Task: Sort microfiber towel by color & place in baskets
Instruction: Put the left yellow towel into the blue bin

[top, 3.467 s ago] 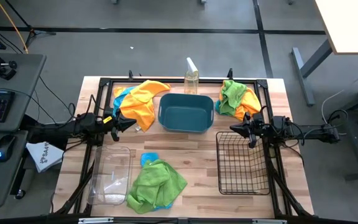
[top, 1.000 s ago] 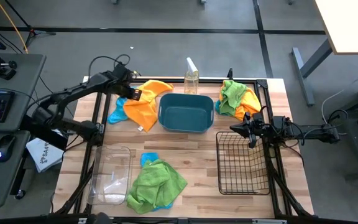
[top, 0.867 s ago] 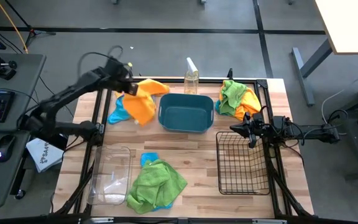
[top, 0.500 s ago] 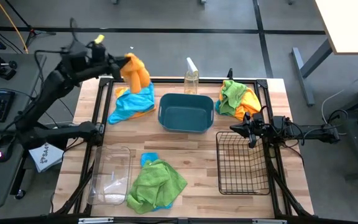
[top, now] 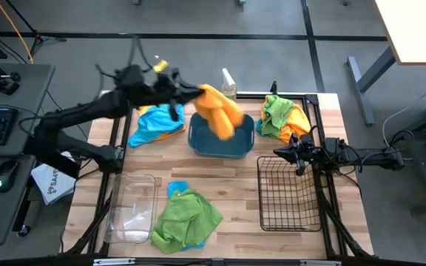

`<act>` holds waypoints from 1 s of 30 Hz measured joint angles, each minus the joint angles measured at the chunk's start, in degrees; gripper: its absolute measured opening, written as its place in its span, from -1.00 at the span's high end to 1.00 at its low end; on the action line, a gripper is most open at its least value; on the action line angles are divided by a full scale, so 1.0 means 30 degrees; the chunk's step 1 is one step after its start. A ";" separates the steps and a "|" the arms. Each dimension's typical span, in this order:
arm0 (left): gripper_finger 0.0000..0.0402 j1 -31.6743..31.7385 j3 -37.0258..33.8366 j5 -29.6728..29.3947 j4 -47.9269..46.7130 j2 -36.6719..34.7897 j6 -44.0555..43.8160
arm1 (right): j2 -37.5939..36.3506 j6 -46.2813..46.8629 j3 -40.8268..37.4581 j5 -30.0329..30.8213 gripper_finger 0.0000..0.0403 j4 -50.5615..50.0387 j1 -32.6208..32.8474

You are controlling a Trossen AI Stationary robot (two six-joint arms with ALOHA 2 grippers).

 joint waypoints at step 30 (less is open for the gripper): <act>1.00 -0.0856 -0.8090 -0.2716 0.4752 0.3501 -0.1707 | 0.0000 0.0032 0.0000 -0.0007 1.00 -0.0005 0.0003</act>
